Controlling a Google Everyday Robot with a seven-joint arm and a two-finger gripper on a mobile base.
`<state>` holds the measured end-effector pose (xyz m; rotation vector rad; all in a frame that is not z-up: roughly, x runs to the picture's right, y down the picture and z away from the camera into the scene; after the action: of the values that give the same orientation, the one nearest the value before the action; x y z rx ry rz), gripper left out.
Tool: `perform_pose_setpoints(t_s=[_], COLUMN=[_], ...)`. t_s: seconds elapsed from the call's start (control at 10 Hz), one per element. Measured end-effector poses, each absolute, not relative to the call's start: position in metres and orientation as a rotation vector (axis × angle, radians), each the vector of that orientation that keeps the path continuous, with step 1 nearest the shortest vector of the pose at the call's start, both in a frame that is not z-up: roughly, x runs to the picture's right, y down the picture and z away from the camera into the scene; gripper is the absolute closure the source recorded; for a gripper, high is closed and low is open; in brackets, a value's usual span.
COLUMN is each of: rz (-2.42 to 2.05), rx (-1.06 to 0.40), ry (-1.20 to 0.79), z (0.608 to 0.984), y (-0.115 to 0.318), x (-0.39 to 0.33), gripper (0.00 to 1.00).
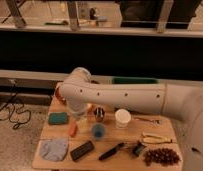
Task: Place apple in tray
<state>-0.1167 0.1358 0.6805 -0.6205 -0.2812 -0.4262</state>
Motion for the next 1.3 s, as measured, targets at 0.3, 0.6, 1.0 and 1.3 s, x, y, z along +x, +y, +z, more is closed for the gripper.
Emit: perform_pose_setpoints(t_s=[0.3, 0.6, 1.0, 1.3], rz=[-0.448, -0.443, -0.419, -0.410], rx=[-0.607, -0.616, -0.632, -0.651], ry=[-0.296, -0.298, -0.297, -0.296], z=[0.692, 0.722, 0.761, 0.776], y=[0.122, 0.110, 0.101, 0.102], x=[-0.141, -0.143, -0.144, -0.148], gripper=[0.20, 0.20, 0.20, 0.20])
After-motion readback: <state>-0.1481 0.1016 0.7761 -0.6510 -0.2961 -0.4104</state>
